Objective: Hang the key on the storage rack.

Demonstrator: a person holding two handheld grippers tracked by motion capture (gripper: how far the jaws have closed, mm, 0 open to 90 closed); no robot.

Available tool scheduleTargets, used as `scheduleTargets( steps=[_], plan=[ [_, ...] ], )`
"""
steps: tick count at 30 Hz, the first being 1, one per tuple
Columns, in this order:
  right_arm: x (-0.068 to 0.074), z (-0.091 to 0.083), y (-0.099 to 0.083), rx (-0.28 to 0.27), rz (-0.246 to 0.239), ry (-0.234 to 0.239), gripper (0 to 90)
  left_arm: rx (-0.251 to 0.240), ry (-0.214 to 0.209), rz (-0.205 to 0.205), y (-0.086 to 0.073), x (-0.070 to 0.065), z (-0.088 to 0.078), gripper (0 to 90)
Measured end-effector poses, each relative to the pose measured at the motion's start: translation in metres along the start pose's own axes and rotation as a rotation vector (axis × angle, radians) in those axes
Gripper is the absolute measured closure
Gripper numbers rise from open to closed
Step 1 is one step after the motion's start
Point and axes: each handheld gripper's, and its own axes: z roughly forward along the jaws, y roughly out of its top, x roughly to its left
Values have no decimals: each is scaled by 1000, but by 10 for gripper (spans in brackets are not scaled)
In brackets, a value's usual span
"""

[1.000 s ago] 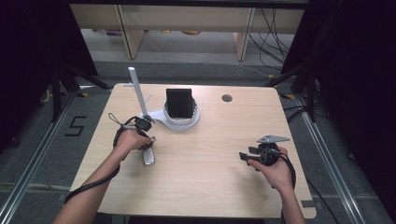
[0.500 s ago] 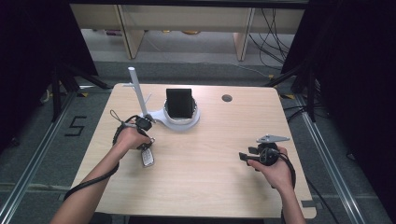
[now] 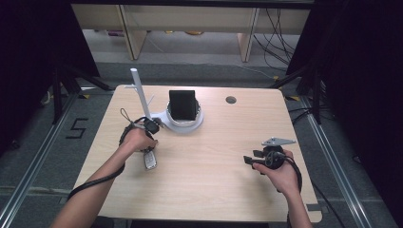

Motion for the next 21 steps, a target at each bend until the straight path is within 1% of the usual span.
scheduleTargets(
  steps=[1, 2, 3, 4, 5, 6, 7, 8, 9, 10, 11, 12, 13, 14, 15, 16, 17, 18, 19, 20, 21],
  plan=[
    [0, -1, 0, 3, 7, -1, 473, -10, -2, 0, -1, 0, 0, 767],
    [1, -2, 0, 22, 35, 7, 473, -33, 3, 6, -3, 2, 1, 769],
    [1, -2, 0, 13, 24, 8, 473, -44, -4, 3, -4, 3, -1, 772],
    [2, -3, 1, 16, 41, 12, 473, -80, 1, 7, -6, 6, -7, 832],
    [1, -3, 1, 5, 18, 4, 474, -95, -26, -7, -8, 7, -7, 850],
    [3, -2, 1, -21, 31, -38, 474, -105, -45, -13, -12, 8, -5, 850],
    [2, -5, 3, 15, 12, -41, 474, -126, -35, -7, -14, 7, -5, 847],
    [3, -7, 4, 38, 20, -57, 474, -136, -21, 8, -16, 7, -5, 848],
    [6, -8, 3, 39, 62, -46, 474, -141, -14, 11, -17, 6, -5, 848],
    [6, -8, 3, 40, 59, -45, 474, -150, -20, -1, -17, 6, -5, 849],
    [6, -7, 3, 44, 70, -43, 474, -166, -22, -20, -18, 6, -4, 849],
    [6, -7, 3, 42, 56, -54, 474, -165, -30, -34, -18, 7, -4, 850],
    [4, -6, 2, 37, 23, -56, 474, -169, -38, -45, -19, 7, -4, 850],
    [2, -3, 2, -3, 19, -30, 474, -174, -42, -50, -19, 9, -4, 851],
    [4, -3, 2, -8, 19, -38, 474, -177, -43, -58, -19, 9, -4, 851],
    [5, -4, 2, 16, 34, -40, 474, -185, -45, -61, -19, 9, -3, 852],
    [3, -3, 2, 6, 27, 10, 474, -186, -48, -68, -19, 10, -4, 852],
    [1, -2, 1, -7, -1, 3, 474, -189, -49, -69, -20, 10, -4, 853],
    [3, -3, 2, 23, 48, -13, 474, -191, -51, -71, -20, 10, -4, 853],
    [3, -2, 1, 20, 52, 9, 474, -194, -54, -81, -22, 9, -4, 853],
    [3, -2, 1, 14, 40, 15, 474, -202, -56, -72, -23, 10, -4, 854]
  ],
)
